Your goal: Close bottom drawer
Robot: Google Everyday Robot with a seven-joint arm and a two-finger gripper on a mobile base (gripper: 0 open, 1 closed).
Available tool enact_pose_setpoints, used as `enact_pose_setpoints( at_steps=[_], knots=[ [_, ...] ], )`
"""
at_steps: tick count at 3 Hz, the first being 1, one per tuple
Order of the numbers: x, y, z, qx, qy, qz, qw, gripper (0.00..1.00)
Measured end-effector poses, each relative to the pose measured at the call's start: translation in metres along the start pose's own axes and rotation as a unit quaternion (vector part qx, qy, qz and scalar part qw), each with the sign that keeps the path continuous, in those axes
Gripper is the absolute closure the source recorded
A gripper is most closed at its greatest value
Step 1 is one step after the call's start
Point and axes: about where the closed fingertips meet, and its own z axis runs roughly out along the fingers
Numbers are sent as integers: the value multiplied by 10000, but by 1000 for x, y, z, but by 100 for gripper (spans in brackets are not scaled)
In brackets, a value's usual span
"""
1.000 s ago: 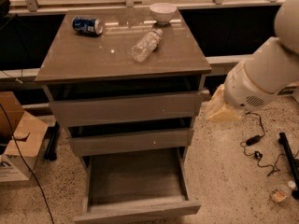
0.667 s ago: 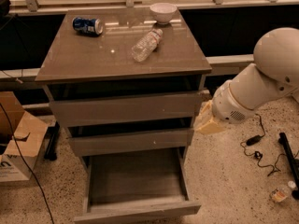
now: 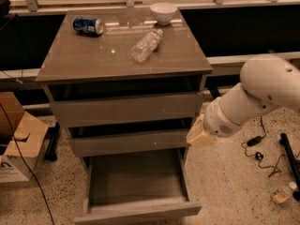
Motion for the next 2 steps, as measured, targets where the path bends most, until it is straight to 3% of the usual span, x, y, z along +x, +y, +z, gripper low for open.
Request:
enact_pose_setpoints(
  at_steps=[1, 2],
  knots=[
    [14, 4, 46, -193, -10, 157, 9997, 100],
    [40, 15, 91, -425, -261, 521, 9974, 100]
  ],
)
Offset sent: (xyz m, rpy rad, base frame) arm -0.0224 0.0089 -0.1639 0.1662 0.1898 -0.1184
